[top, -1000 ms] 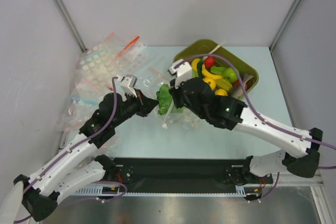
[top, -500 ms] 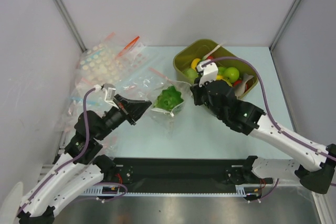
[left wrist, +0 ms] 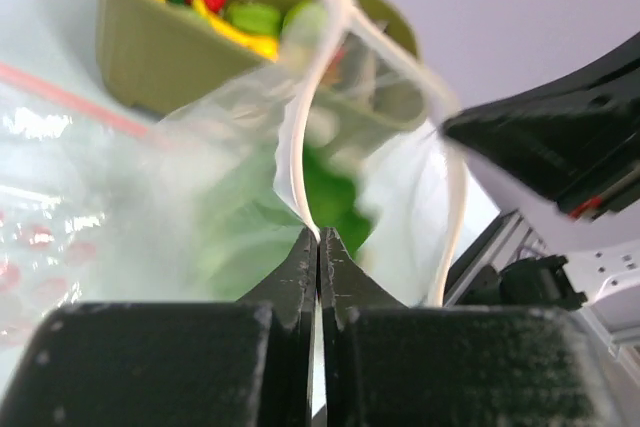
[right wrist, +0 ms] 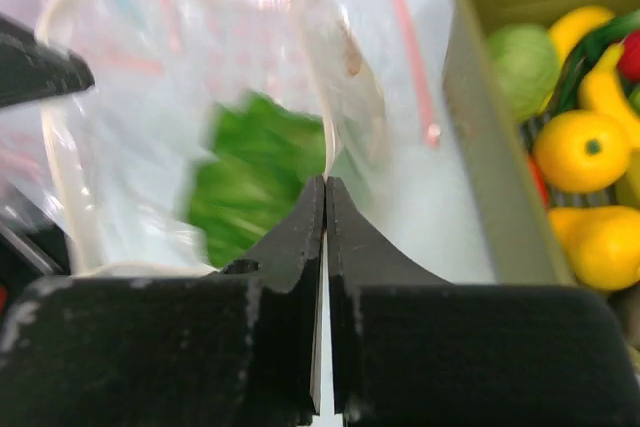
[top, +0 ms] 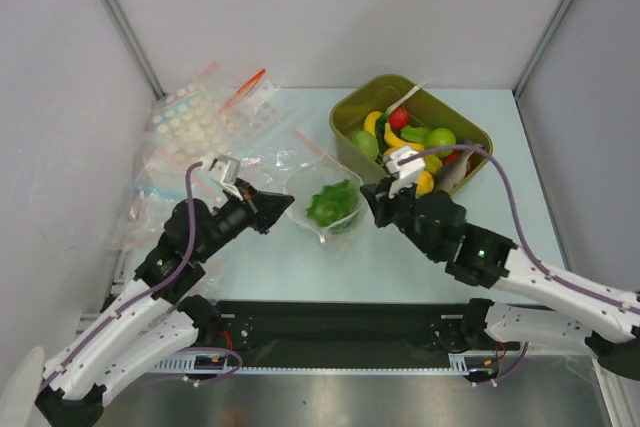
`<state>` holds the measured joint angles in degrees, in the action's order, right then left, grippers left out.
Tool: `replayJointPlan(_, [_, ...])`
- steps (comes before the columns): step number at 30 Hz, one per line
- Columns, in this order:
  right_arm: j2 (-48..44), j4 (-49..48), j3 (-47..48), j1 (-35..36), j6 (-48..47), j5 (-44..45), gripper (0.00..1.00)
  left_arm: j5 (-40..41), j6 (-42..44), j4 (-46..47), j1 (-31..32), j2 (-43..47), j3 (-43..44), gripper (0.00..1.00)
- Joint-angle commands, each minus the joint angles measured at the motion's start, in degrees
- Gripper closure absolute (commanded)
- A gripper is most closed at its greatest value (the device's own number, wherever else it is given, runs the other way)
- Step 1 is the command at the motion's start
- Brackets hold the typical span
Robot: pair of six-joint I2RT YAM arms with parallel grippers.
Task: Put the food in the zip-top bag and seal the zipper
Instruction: Pick up the fake fruit from the bin.
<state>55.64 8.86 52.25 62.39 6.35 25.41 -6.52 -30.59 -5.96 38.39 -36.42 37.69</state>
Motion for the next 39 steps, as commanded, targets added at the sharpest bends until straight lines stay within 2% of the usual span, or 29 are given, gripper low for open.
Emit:
replayJointPlan(1, [-4.1,-12.0,-1.2,-0.9,-0.8,1.8,1.0,3.5,-0.1,3.3,0.1,6.3,-0.2,0.98])
replayJointPlan(4, [3.0,-6.5,2.2,-4.0,1.2,-2.5,1.0,10.8,-0.3,0.1,0.1,8.1,-0.2,0.97])
replayJointPlan(8, [11.0,-7.5,3.7,-6.9,4.1,-15.4,1.0,12.3,0.9,-1.2,0.0,8.0,0.8,0.98])
replayJointPlan(13, [15.6,-8.2,4.5,-7.5,4.0,-18.4,1.0,12.2,2.1,-1.2,0.1,5.4,1.1,1.0])
replayJointPlan(14, [15.8,-8.2,4.6,-8.5,4.4,-18.5,0.97,12.0,2.0,-0.5,0.1,4.8,0.8,1.0])
replayJointPlan(15, [16.0,-7.3,4.6,-9.1,4.4,-18.8,0.88,11.8,1.9,0.0,0.1,3.3,0.5,1.0])
replayJointPlan(18, [16.0,-6.7,4.1,-12.5,5.5,-22.3,0.75,10.1,1.6,1.5,0.1,0.8,0.3,1.0])
replayJointPlan(20, [15.7,-6.8,3.5,-14.0,7.0,-24.8,0.74,9.4,1.4,1.7,0.1,-1.2,0.2,1.0])
replayJointPlan(23, [14.4,-7.4,2.6,-15.6,7.5,-26.5,0.63,8.6,1.0,3.3,0.1,-2.2,-0.5,1.0])
replayJointPlan(24, [13.3,-7.5,2.2,-16.0,7.7,-25.9,0.54,8.4,0.8,3.7,0.1,-2.3,-0.7,1.0])
replayJointPlan(28, [9.1,-7.1,0.7,-18.0,8.5,-19.8,0.5,8.1,0.9,3.7,0.1,-2.2,-0.6,1.0])
replayJointPlan(31, [8.2,-3.3,2.3,-20.6,8.8,-15.4,0.46,8.2,0.9,3.5,0.1,-1.5,-0.6,1.0])
replayJointPlan(32, [8.8,-1.7,4.8,-23.1,9.2,-14.6,0.42,8.1,0.8,3.4,0.1,-1.3,-0.7,1.0])
replayJointPlan(33, [9.4,2.0,6.4,-24.2,9.6,-13.8,0.32,7.8,0.8,3.4,0.1,-0.9,-0.7,1.0])
replayJointPlan(35, [12.3,5.0,10.4,-27.7,10.3,-11.0,0.22,7.6,0.5,3.6,0.1,-0.7,-0.9,1.0])
replayJointPlan(36, [13.3,7.1,11.5,-28.8,10.3,-10.3,0.05,7.1,0.4,3.6,0.1,-0.5,-0.9,1.0])
replayJointPlan(37, [14.5,7.7,12.2,-29.6,10.3,-8.2,0.0,7.0,0.4,3.6,0.1,-0.4,-0.9,1.0])
replayJointPlan(39, [18.1,8.6,14.1,-31.5,9.9,-6.2,0.0,7.0,0.3,3.5,0.1,-0.5,-0.8,1.0])
